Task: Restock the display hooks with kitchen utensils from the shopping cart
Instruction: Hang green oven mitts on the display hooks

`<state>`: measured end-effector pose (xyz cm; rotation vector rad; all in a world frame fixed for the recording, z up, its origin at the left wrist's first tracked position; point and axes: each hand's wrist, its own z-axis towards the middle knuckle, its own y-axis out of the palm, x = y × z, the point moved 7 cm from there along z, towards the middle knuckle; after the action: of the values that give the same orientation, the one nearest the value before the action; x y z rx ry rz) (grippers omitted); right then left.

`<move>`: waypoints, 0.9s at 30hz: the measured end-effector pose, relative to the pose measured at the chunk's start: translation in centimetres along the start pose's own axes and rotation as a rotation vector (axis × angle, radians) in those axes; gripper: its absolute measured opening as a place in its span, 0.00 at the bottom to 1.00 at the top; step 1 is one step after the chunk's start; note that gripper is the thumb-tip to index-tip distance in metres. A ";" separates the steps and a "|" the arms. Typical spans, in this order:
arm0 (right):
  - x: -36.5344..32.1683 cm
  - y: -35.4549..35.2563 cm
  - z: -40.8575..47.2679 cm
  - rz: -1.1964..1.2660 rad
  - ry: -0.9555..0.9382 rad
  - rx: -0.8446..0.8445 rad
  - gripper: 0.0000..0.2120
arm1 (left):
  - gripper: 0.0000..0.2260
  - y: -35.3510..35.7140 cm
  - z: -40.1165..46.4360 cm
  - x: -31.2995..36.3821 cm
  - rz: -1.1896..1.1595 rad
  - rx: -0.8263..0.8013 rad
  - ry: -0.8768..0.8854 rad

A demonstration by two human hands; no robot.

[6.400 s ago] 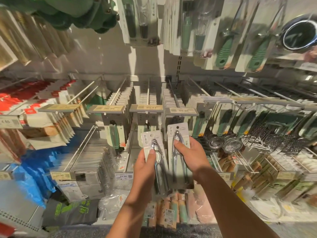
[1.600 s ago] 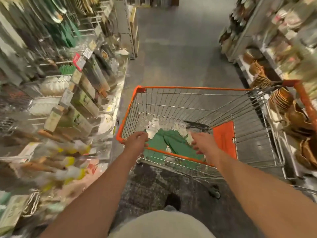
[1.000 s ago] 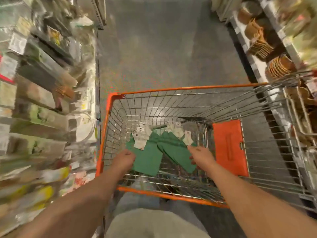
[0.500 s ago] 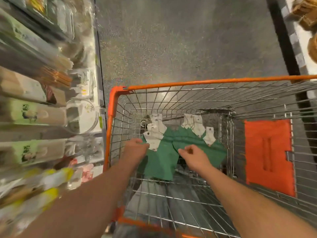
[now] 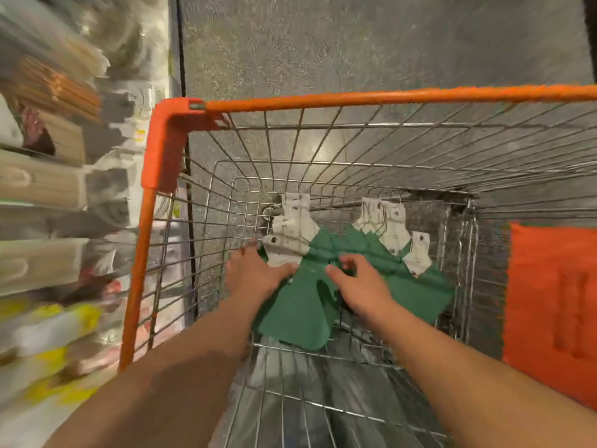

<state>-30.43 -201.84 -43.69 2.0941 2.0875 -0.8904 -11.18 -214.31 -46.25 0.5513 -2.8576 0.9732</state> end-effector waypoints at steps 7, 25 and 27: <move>0.9 0.4 1.3 0.071 -0.001 0.003 0.24 | 0.47 0.1 0.8 1.1 0.061 0.035 0.039; 1.1 0.4 0.4 0.180 0.078 -0.008 0.16 | 0.35 0.7 -1.1 0.9 0.036 0.122 0.113; 1.0 0.4 0.5 0.217 0.088 -0.002 0.16 | 0.36 0.5 -0.9 0.8 0.056 0.141 0.122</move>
<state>-30.32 -201.19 -44.73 2.3421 1.8486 -0.7801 -12.17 -213.63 -45.63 0.4083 -2.7260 1.1807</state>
